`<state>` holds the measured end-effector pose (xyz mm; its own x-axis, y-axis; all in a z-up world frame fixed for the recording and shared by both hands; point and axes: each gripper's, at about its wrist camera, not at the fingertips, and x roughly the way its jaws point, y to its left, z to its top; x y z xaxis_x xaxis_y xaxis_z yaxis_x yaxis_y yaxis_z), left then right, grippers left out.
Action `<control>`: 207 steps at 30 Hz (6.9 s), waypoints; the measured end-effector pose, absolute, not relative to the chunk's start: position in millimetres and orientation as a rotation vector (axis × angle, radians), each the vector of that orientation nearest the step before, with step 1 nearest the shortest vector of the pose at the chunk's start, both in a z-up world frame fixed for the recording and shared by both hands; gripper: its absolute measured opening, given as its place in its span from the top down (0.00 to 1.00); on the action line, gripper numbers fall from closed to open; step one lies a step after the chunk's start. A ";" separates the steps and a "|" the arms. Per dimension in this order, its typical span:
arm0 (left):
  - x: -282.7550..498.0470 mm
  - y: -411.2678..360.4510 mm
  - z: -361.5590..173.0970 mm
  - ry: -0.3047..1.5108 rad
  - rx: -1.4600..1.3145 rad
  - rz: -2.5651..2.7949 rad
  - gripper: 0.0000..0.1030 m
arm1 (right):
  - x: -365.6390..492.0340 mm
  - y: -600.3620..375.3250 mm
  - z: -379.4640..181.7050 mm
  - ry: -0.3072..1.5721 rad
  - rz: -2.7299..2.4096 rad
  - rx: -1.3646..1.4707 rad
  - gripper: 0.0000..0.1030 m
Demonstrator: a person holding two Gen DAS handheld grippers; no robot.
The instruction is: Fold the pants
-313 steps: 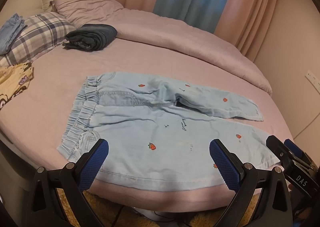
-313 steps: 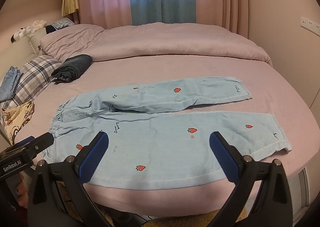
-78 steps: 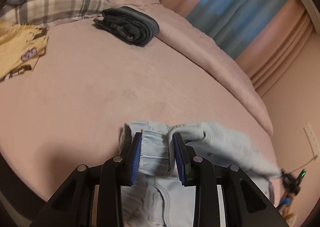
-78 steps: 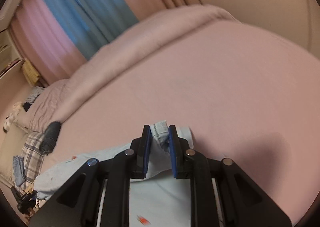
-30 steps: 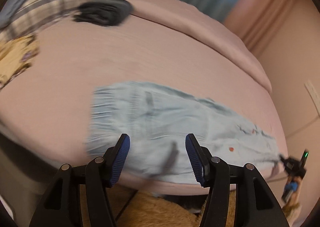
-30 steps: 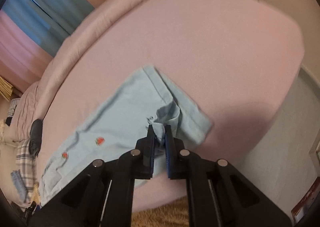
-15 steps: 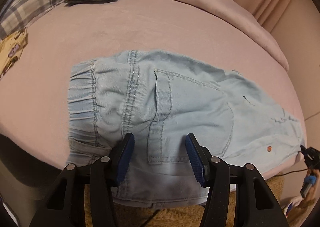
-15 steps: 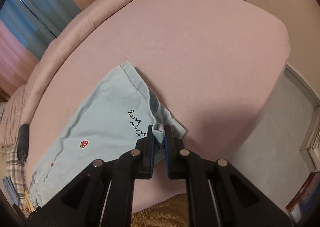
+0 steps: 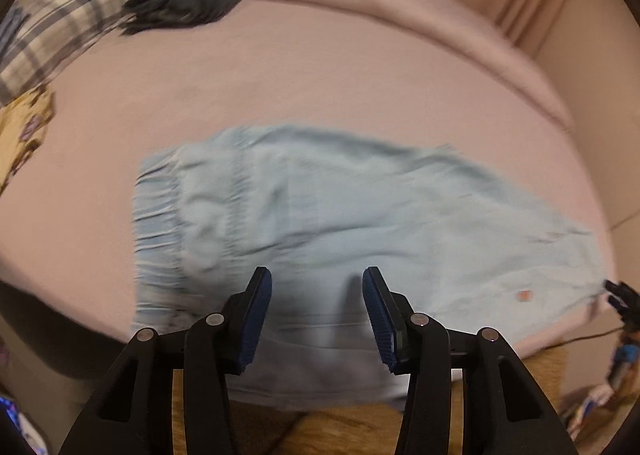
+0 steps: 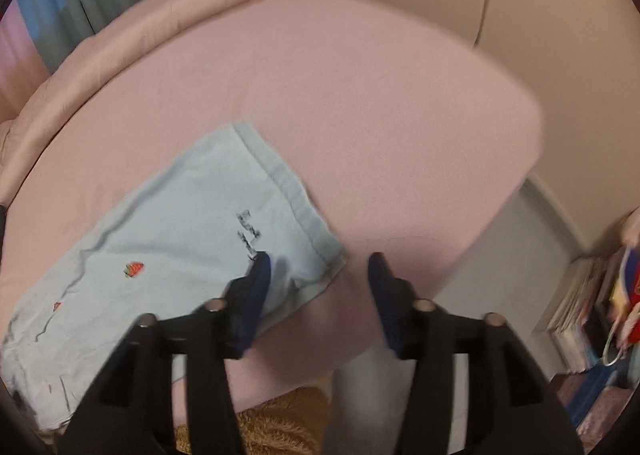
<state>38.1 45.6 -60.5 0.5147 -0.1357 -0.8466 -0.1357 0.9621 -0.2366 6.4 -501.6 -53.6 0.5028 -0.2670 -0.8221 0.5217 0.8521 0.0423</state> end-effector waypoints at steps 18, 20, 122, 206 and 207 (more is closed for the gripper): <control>49.4 -46.6 -107.7 1.089 -0.189 -0.149 0.65 | -7.5 -368.9 -106.3 0.988 0.001 0.291 1.00; 48.4 -42.5 -108.1 1.092 -0.191 -0.140 0.71 | -16.3 -384.2 -105.5 0.986 0.008 0.390 1.00; 72.6 98.2 -66.8 0.983 -0.425 0.025 0.72 | 118.5 -423.5 -59.6 0.961 -0.133 0.271 0.74; 23.9 101.6 -106.7 1.007 -0.237 0.088 0.94 | 60.7 -75.0 -121.6 1.085 0.468 -0.053 0.61; 25.1 102.6 -107.1 1.008 -0.234 0.080 0.94 | 58.7 -75.3 -121.0 1.065 0.474 -0.065 0.61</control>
